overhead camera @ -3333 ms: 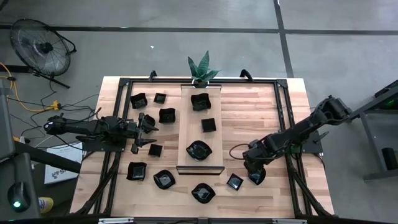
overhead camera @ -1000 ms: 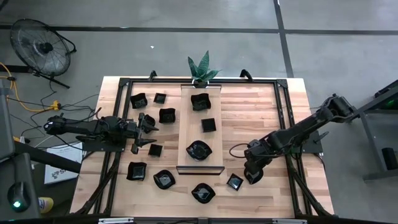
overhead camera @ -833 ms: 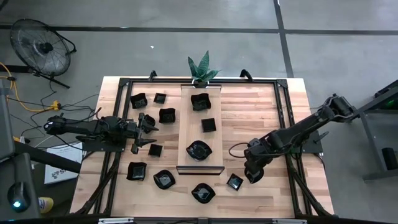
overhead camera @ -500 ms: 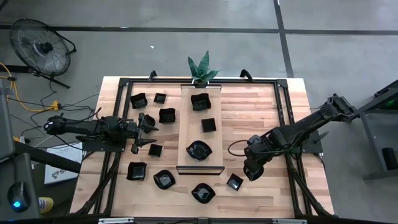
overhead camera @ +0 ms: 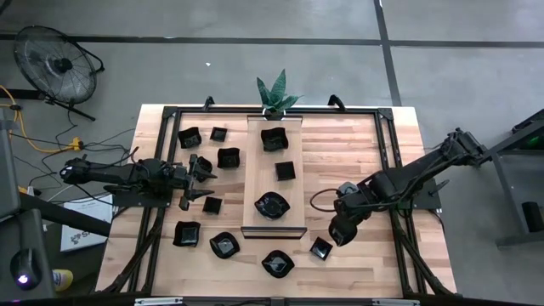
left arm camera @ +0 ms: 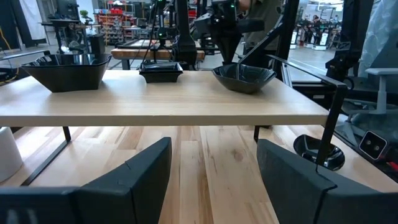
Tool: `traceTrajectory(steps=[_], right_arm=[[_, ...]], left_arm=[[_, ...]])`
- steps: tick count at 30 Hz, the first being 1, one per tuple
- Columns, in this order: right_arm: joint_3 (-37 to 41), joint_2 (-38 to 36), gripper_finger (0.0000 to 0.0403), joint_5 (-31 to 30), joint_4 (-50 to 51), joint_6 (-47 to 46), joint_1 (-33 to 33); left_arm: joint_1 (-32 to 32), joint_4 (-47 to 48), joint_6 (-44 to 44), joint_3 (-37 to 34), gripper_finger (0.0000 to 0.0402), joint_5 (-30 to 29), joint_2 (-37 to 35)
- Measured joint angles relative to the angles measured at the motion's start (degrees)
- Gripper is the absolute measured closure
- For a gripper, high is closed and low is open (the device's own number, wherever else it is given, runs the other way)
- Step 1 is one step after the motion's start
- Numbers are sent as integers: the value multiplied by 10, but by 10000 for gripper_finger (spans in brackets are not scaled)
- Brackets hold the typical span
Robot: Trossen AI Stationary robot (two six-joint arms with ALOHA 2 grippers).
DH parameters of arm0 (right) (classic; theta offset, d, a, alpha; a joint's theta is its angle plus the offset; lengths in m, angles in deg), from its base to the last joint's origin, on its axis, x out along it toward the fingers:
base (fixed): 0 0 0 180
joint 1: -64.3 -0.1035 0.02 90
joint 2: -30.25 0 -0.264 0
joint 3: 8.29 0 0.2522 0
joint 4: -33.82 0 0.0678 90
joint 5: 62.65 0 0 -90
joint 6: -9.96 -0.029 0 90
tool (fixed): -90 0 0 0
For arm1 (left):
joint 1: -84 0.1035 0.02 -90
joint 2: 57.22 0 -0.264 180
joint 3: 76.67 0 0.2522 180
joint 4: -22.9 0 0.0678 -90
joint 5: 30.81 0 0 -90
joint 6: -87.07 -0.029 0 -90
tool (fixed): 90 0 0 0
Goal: Pick & Place Mini shaped plates
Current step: Stack the black leaf shaped plate on top of the black leaf shaped plate on the shelf
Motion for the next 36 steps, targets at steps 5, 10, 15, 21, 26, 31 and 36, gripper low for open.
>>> traceTrajectory(steps=[5,10,15,21,26,31,36], right_arm=[[0,0,403,-4,-3,-17,0],[0,2,403,-3,-18,-21,0],[0,2,403,-2,-36,-16,0],[0,2,403,2,-47,-10,0],[0,2,403,6,-62,7,8],[0,2,403,6,-75,27,18],[0,2,403,5,-106,53,23]], left_arm=[[0,0,0,0,168,0,0],[0,0,0,0,168,0,0],[0,0,0,0,168,0,0],[0,0,0,0,168,0,0],[0,0,0,0,168,0,0],[0,0,0,0,168,0,0],[0,0,0,0,168,0,0]])
